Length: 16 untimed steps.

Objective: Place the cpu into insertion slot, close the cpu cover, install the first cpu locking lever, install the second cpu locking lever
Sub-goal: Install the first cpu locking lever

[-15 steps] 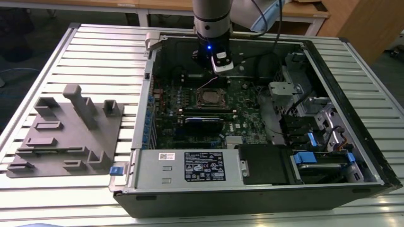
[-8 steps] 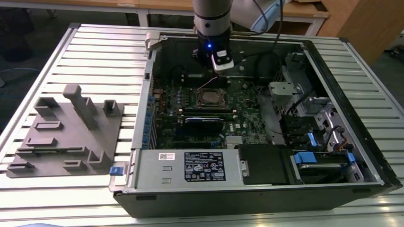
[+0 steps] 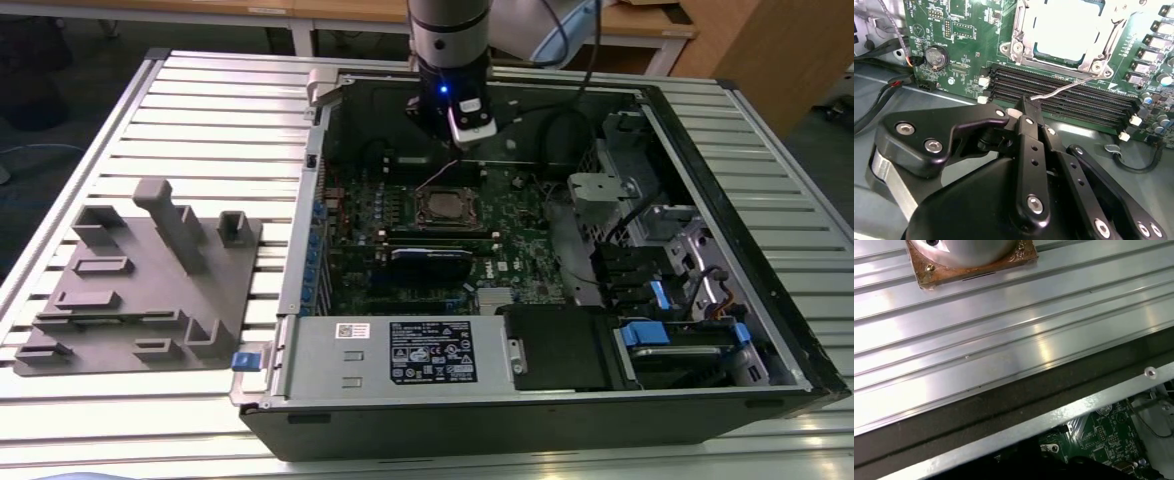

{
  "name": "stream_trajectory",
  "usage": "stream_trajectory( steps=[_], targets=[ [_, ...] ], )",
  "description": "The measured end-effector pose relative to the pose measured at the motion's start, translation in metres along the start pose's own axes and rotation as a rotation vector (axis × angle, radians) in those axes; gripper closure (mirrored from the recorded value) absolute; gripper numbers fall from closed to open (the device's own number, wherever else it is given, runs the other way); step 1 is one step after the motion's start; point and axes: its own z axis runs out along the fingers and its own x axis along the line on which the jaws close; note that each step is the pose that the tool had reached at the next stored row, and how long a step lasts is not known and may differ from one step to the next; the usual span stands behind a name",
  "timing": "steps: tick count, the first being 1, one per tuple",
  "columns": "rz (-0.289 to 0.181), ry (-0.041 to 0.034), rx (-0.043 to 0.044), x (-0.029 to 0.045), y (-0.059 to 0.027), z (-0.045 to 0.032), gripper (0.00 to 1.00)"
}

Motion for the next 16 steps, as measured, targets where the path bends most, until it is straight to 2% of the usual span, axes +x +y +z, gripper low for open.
stream_trajectory(
  steps=[12, 13, 16],
  targets=[
    [0.000, -0.0001, -0.0002, -0.0013, 0.0020, -0.0095, 0.89],
    [0.000, -0.0013, -0.0007, -0.0010, 0.0019, -0.0096, 0.89],
    [-0.002, -0.0115, -0.0045, 0.0028, 0.0000, -0.0090, 0.89]
  ],
)
